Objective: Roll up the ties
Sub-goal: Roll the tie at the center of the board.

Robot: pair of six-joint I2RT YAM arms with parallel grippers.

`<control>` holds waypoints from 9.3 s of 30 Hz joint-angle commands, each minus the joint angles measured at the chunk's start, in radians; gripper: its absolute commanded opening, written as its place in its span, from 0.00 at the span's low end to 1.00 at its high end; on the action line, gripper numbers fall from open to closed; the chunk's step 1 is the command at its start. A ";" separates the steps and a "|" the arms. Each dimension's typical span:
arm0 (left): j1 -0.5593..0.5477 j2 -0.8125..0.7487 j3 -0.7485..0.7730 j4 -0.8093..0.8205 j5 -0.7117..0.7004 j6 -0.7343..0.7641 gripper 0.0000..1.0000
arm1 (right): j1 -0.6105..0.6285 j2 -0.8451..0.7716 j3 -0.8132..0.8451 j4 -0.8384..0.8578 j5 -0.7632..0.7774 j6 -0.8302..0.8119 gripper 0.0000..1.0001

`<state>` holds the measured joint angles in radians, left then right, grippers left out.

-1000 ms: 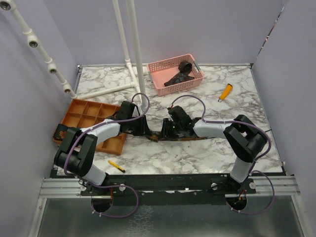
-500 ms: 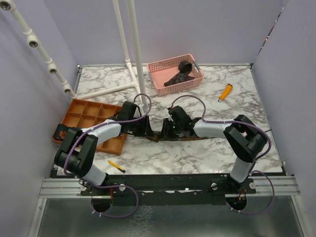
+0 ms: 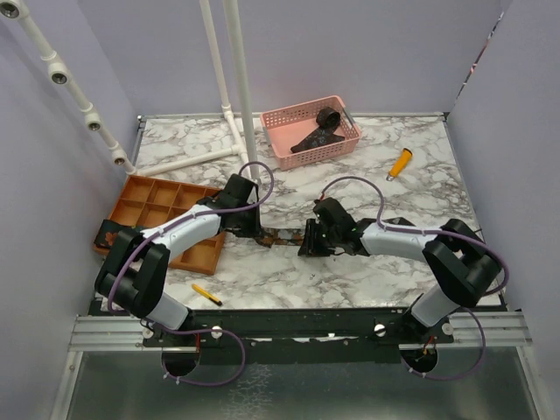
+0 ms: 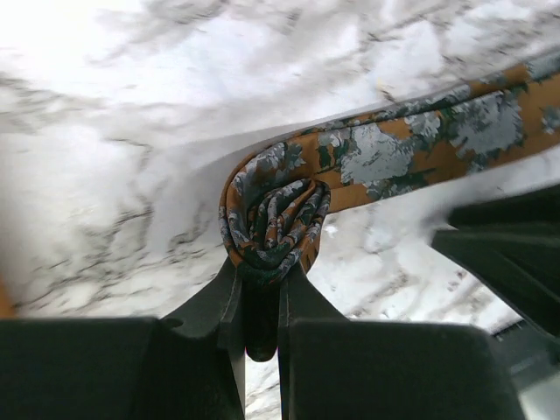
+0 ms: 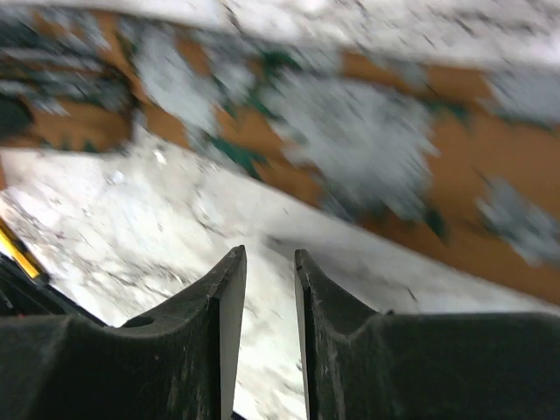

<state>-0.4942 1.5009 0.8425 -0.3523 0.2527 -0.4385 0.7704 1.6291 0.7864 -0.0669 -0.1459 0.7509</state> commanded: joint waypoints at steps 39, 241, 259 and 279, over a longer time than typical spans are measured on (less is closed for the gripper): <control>-0.560 0.743 0.888 -0.781 -0.973 -0.421 0.44 | 0.009 -0.606 -0.518 -0.093 -0.002 0.077 0.32; -0.066 -0.116 -0.358 0.727 0.155 -0.392 0.00 | -0.352 -0.153 -0.320 -0.137 0.129 0.187 0.26; -0.066 -0.222 -0.521 0.825 0.236 -0.528 0.00 | -0.348 -0.459 -0.385 -0.298 0.179 0.141 0.26; -0.154 -0.244 -0.570 0.758 0.180 -0.532 0.00 | 0.053 -0.096 0.070 -0.233 0.193 -0.089 0.28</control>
<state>-0.6388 1.2556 0.2798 0.4091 0.4583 -0.9665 0.7918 1.4693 0.8055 -0.3241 0.0330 0.6971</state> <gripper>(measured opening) 0.123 0.287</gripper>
